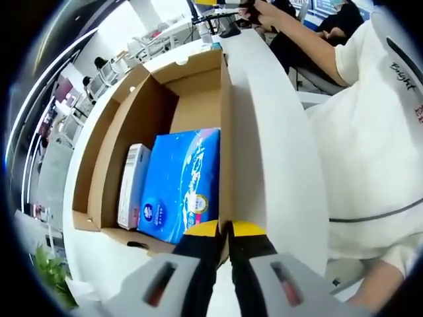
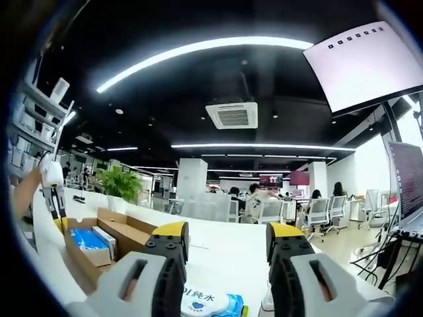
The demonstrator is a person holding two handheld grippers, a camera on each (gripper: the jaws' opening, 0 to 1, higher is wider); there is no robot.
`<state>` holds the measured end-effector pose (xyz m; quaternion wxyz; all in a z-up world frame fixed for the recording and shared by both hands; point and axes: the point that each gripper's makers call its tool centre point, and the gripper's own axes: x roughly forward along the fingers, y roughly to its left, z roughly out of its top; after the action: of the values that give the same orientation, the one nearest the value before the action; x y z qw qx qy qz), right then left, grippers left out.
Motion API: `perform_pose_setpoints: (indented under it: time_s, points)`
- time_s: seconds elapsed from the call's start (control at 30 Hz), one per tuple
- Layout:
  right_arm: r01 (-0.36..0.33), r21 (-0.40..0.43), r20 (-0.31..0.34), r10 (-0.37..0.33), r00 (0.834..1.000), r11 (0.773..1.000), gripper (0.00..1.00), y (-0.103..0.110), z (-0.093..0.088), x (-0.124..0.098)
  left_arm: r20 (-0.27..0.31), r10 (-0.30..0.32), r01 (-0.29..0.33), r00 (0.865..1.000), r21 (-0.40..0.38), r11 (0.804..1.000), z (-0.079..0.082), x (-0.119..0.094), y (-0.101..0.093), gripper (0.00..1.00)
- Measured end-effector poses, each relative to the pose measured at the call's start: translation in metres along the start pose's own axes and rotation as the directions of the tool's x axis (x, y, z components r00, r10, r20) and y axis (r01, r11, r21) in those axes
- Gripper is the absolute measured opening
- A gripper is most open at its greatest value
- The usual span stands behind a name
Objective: Operate the shoe box by opening the lid, removing the specified soft item, and placing it in the target area until the item is outside and the box remains undamaged.
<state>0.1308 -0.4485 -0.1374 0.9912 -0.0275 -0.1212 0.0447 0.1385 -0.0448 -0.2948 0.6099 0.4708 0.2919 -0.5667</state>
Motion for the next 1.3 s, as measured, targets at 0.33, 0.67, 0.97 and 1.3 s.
perform_pose_setpoints:
  time_s: [0.33, 0.67, 0.97, 1.3]
  points:
    - [-0.148, -0.002, -0.063, 0.148, 0.987, 0.989, 0.47, 0.03, 0.001, 0.012, 0.0, -0.004, 0.004, 1.0, -0.011, 1.0, 0.0, 0.0, 0.0, 0.04]
    - [-0.27, -0.017, -0.123, 0.266, 0.956, 0.963, 0.47, 0.059, 0.016, 0.031, 0.009, -0.01, 0.01, 1.0, -0.016, 1.0, 0.0, 0.001, -0.001, 0.04]
    - [-0.332, -0.038, -0.128, 0.325, 0.937, 0.943, 0.49, 0.077, 0.024, 0.04, 0.01, -0.033, 0.033, 0.999, -0.03, 0.999, 0.0, 0.001, -0.002, 0.02]
    - [-0.414, -0.054, -0.16, 0.401, 0.902, 0.909, 0.5, 0.101, 0.028, 0.045, 0.024, -0.022, 0.022, 0.999, -0.013, 1.0, 0.0, 0.001, -0.001, 0.03]
